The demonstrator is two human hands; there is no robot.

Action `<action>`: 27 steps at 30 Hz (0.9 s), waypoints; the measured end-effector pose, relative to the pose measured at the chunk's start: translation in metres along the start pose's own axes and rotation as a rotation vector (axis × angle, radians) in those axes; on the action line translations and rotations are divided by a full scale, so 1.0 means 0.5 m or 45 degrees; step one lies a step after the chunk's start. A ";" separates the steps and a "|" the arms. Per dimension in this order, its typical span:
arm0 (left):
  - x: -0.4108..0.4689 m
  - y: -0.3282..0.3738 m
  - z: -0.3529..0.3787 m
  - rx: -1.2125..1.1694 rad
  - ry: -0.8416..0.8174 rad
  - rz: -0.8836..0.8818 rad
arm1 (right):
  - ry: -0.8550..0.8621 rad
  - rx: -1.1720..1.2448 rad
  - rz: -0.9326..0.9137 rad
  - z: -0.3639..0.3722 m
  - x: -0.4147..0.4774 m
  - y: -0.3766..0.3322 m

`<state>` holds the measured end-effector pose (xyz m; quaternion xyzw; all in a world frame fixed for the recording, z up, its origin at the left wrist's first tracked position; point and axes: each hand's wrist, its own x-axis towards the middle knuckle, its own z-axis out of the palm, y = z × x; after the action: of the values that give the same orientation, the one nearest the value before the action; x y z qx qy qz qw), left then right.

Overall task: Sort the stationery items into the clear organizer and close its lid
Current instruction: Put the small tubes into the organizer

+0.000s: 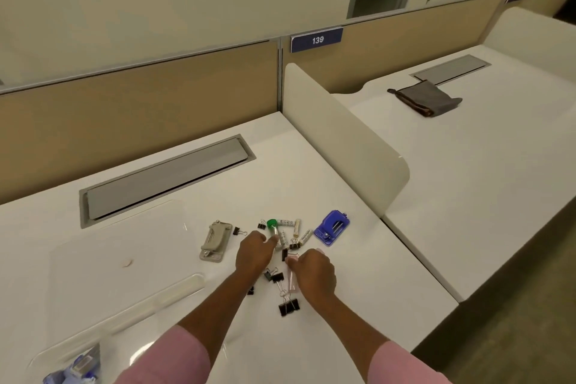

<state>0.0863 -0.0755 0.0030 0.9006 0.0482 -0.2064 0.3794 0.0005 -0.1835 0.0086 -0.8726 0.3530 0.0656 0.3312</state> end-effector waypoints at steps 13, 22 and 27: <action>0.082 0.010 0.033 0.073 -0.023 -0.014 | -0.008 -0.212 0.008 0.028 0.015 0.003; 0.072 0.008 0.031 -0.136 -0.033 -0.060 | -0.115 -0.056 0.089 0.023 0.033 -0.006; 0.047 0.004 0.018 -0.298 -0.053 -0.080 | -0.223 0.421 0.050 0.000 0.043 0.006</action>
<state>0.1054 -0.0849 -0.0110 0.8438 0.0921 -0.2298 0.4762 0.0144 -0.1973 -0.0003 -0.7902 0.3457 0.0889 0.4981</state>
